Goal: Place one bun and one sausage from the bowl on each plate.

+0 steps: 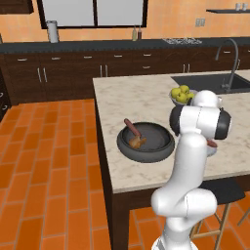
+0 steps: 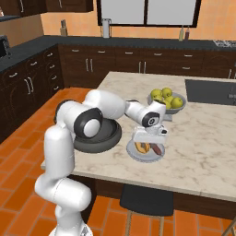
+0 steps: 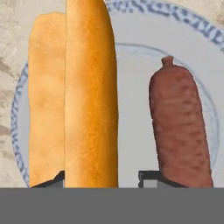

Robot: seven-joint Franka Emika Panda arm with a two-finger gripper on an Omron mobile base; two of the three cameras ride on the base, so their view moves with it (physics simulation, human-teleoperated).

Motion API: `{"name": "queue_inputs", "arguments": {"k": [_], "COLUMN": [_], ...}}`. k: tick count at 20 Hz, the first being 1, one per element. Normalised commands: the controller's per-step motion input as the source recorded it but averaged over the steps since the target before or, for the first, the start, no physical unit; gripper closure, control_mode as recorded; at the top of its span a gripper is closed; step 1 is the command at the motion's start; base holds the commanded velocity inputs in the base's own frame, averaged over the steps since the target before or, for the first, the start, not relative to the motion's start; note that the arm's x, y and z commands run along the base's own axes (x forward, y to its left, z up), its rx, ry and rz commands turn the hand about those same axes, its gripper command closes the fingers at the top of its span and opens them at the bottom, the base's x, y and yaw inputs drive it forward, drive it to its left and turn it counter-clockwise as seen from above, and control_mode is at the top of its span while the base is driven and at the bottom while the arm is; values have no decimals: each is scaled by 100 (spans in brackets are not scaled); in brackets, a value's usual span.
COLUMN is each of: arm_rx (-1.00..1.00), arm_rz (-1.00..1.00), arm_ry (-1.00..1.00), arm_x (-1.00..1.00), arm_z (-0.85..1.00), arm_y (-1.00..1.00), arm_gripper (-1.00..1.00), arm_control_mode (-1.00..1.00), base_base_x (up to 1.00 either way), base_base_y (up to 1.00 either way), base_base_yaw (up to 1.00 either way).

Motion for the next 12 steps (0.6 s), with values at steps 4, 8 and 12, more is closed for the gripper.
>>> {"name": "queue_inputs", "arguments": {"k": [4,8,12], "arm_rx": [-5,-1,-2], "arm_rz": [0,0,-3], "arm_ry": [-7,-5,-3], "arm_x": [-14,-23,-23], "arm_z": [31,38,-1], "arm_y": [1,0,0], "arm_gripper": [-100,-100,-100], "arm_control_mode": [-100,-100,-100], "base_base_x": [0,0,0], "base_base_y": [0,0,0], "base_base_yaw": [0,0,0]}}
